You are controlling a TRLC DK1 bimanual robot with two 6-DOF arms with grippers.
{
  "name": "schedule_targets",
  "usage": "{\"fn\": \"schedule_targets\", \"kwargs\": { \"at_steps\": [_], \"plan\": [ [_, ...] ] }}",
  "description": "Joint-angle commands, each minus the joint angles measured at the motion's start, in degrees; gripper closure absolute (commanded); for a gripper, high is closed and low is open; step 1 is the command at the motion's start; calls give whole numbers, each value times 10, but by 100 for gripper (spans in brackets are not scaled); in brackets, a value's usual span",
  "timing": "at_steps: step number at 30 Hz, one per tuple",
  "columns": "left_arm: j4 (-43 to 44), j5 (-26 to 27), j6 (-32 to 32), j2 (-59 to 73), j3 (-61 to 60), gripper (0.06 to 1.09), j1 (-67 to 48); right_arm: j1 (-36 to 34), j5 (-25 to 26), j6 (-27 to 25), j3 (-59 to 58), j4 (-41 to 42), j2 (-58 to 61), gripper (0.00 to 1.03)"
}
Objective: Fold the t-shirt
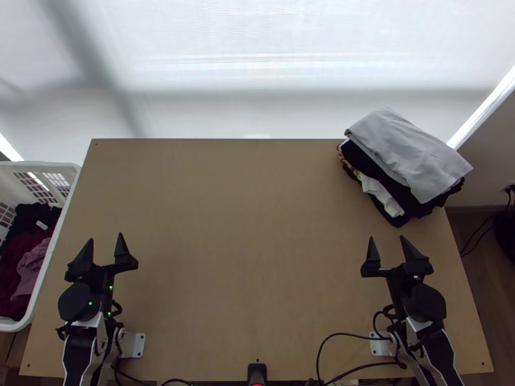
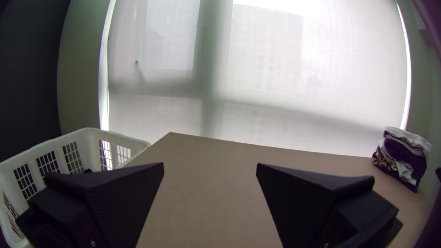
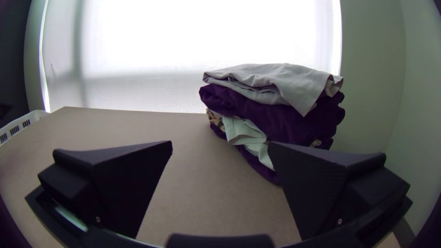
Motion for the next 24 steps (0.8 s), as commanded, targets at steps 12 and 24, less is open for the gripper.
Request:
{"fn": "schedule_targets", "kwargs": {
  "at_steps": [12, 24],
  "plan": [
    [-6, -7, 113, 3, 91, 10, -6, -2, 2, 11, -6, -2, -1, 5],
    [-57, -57, 113, 211, 354, 10, 30, -2, 2, 11, -6, -2, 0, 5]
  ]
}}
